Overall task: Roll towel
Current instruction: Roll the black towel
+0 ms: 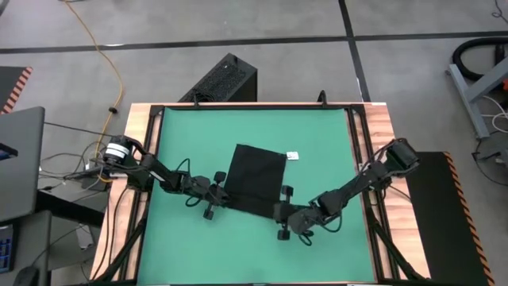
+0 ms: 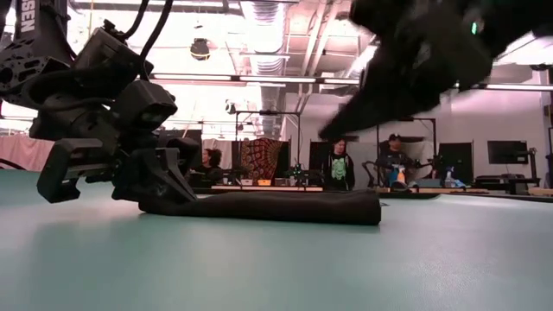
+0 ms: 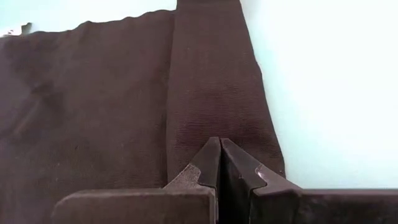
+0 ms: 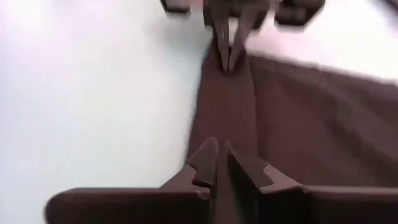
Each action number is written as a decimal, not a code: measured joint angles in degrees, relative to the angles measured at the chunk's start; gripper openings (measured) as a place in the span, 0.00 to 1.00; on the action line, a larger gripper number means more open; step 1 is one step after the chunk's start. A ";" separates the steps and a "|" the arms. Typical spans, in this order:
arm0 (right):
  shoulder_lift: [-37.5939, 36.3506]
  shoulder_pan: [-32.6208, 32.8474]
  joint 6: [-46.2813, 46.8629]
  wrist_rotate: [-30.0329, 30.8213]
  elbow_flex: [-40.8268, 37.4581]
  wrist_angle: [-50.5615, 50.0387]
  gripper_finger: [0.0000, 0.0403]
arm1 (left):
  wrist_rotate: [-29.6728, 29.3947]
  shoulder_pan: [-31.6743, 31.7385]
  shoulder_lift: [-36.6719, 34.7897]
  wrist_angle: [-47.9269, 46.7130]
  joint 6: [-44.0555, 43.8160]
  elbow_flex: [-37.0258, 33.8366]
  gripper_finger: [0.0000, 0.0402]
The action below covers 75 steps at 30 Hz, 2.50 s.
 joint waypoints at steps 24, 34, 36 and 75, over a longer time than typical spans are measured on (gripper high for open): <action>8.80 2.43 -4.79 1.01 0.04 -0.43 0.71 | -0.13 -0.02 0.13 0.18 -2.75 -0.09 0.00; 12.84 2.49 4.95 5.39 -0.24 -5.68 0.71 | -0.13 -0.02 0.13 -0.02 -2.58 -0.11 0.00; 12.81 2.56 6.71 5.46 -1.34 -6.08 0.71 | -0.14 0.00 0.15 -0.03 -2.08 -0.07 0.00; 12.98 1.89 17.65 7.24 -0.97 -10.35 0.08 | 2.71 0.33 -9.30 7.40 -4.52 0.06 0.00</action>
